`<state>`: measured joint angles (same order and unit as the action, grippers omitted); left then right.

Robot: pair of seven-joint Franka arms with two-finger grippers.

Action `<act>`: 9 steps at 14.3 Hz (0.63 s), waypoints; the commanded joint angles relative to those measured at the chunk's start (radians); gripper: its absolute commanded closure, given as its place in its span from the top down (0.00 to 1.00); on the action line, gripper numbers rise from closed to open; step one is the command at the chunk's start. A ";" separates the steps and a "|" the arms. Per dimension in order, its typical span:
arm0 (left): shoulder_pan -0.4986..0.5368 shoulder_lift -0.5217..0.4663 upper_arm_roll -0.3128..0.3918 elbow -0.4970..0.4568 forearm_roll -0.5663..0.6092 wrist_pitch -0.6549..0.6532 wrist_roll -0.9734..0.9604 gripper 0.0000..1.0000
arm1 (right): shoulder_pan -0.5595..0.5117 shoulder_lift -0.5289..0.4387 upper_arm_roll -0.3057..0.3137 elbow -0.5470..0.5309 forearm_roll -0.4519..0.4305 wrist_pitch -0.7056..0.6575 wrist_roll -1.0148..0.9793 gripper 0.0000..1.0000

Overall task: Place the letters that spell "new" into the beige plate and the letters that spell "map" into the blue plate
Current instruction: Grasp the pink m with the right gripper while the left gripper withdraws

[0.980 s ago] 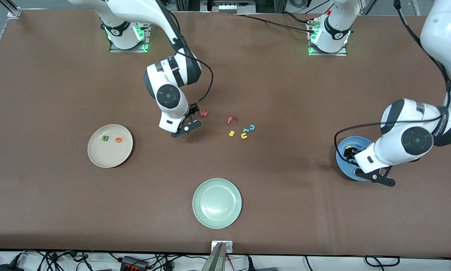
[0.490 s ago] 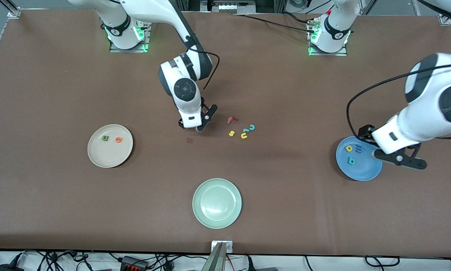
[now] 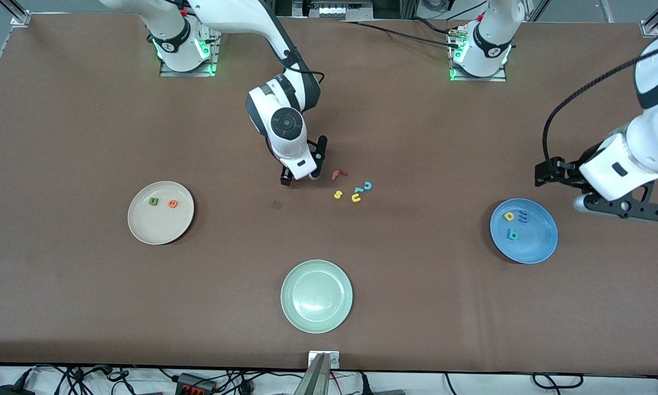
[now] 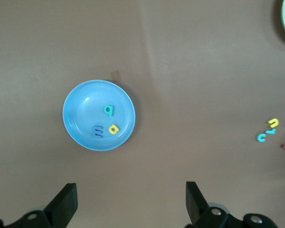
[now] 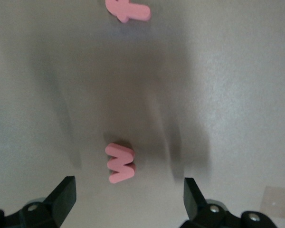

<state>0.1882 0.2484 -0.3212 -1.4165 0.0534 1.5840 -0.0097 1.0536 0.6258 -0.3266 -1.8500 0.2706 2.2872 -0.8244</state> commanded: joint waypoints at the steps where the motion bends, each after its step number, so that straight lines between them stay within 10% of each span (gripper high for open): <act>1: -0.157 -0.174 0.222 -0.220 -0.073 0.121 0.040 1.00 | 0.029 0.014 -0.002 -0.012 0.019 0.055 -0.035 0.92; 9: -0.222 -0.287 0.269 -0.369 -0.049 0.246 0.040 1.00 | 0.052 0.031 -0.003 -0.032 0.015 0.083 -0.038 0.82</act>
<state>-0.0268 -0.0197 -0.0646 -1.7527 0.0085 1.8070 0.0214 1.0966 0.6644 -0.3251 -1.8528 0.2705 2.3591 -0.8329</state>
